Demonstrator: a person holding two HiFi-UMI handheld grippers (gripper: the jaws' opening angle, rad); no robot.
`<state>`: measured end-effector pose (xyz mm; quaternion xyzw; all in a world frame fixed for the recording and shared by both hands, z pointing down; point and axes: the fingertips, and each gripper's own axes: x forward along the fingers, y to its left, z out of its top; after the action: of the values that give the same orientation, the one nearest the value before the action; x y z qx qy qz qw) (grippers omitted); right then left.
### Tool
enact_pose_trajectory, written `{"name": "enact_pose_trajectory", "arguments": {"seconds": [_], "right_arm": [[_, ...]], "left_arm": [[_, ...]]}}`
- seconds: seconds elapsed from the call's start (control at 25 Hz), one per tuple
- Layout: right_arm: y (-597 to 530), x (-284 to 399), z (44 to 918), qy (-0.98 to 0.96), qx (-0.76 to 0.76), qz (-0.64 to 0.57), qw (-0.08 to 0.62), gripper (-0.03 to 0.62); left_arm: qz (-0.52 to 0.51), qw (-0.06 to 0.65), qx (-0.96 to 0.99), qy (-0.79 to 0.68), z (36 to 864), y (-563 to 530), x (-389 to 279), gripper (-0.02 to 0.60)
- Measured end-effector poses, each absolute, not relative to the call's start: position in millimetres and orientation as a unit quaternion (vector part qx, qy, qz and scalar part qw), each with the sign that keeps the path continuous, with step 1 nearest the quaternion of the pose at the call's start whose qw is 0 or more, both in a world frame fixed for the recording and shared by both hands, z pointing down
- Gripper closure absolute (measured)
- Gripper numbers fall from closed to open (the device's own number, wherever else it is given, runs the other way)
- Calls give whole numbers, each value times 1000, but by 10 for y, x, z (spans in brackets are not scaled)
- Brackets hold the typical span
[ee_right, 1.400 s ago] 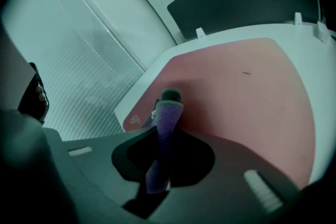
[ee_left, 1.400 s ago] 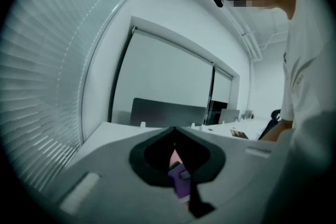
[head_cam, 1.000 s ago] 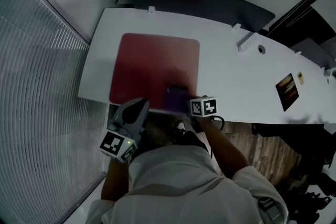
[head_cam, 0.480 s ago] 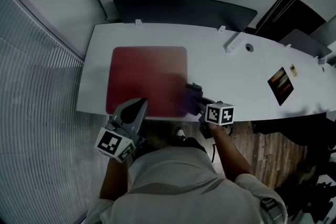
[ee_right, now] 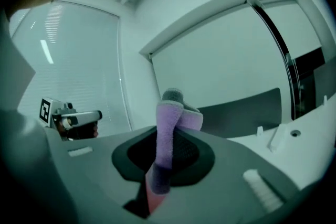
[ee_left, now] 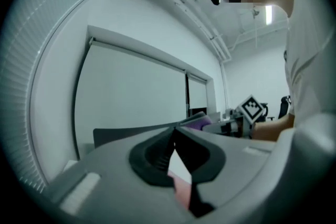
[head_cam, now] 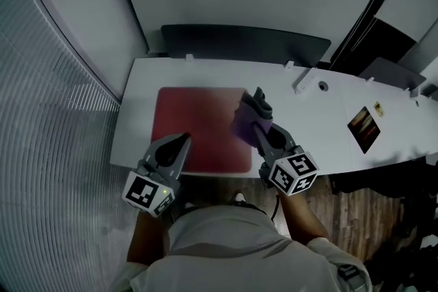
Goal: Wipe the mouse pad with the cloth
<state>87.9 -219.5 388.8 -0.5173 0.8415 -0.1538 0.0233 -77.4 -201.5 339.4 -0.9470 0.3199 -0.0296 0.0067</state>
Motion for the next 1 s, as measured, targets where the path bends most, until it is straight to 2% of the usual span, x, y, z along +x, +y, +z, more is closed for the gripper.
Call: {"name": "enact_pose_trajectory", "arguments": {"seconds": [0.28, 1.0], "right_arm": [[-2102, 664, 3489, 852, -514, -93, 20, 549], [-2108, 402, 3586, 860, -498, -109, 17, 549]], "left_arm": [[-17, 6, -943, 331, 3270, -2033, -1003, 581], [-16, 3, -943, 333, 3265, -2008, -1172, 581]]}}
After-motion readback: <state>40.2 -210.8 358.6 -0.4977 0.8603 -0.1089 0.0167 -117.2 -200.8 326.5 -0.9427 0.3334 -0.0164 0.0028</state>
